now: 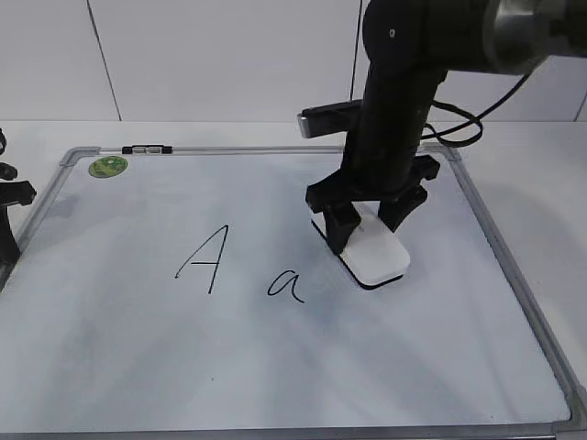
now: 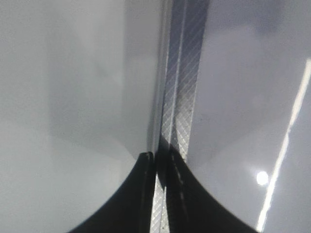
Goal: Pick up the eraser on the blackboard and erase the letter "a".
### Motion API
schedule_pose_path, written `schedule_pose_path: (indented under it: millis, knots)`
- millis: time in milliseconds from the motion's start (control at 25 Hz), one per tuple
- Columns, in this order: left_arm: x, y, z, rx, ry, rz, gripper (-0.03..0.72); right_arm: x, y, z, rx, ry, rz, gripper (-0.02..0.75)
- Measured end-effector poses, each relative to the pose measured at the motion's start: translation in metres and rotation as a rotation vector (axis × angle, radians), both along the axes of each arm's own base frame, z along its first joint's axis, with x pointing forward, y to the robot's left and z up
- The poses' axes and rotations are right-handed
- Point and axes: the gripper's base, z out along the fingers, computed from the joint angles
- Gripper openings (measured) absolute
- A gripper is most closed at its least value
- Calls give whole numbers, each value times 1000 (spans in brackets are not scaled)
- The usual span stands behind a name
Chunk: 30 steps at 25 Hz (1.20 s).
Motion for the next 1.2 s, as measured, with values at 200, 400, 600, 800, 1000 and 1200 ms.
schedule_pose_path:
  millis: [200, 400, 600, 800, 1000, 1200]
  knots:
    - [0, 0, 0, 0, 0, 0, 20, 0, 6, -18, -15, 39, 7, 553]
    - [0, 0, 0, 0, 0, 0, 20, 2, 13, -28, -20, 57, 18, 553]
    - [0, 0, 0, 0, 0, 0, 20, 2, 22, -30, -31, 52, 35, 553]
    - [0, 0, 0, 0, 0, 0, 20, -2, 32, -31, -43, 47, 65, 553]
    - [0, 0, 0, 0, 0, 0, 20, -15, 55, -31, -32, 37, 120, 553]
    - [0, 0, 0, 0, 0, 0, 20, -29, 74, -31, -31, 36, 177, 553]
